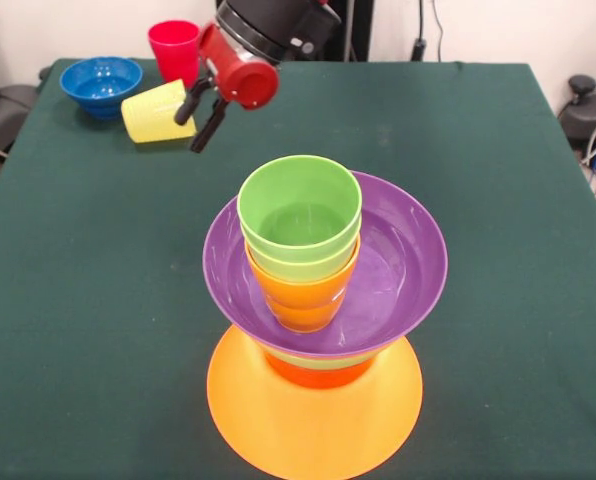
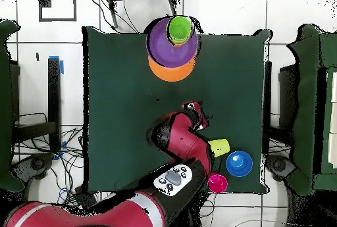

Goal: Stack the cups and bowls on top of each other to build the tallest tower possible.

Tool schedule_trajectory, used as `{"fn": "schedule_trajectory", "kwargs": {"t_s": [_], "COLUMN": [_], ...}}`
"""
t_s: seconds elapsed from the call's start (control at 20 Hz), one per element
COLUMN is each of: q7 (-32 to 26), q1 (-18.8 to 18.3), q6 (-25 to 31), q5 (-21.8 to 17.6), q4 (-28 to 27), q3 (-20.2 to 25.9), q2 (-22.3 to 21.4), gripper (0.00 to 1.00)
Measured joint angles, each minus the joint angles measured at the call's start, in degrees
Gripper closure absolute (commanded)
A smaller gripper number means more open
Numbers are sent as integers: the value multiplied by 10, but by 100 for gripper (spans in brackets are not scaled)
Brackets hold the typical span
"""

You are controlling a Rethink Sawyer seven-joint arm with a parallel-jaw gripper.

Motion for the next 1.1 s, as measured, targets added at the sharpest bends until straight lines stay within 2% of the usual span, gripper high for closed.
{"fn": "schedule_trajectory", "kwargs": {"t_s": [0.75,1.1], "q7": [0,0], "q1": [7,5], "q6": [-4,-41], "q5": [0,0], "q4": [46,81], "q3": [8,9], "q2": [0,0], "gripper": [0,0]}}
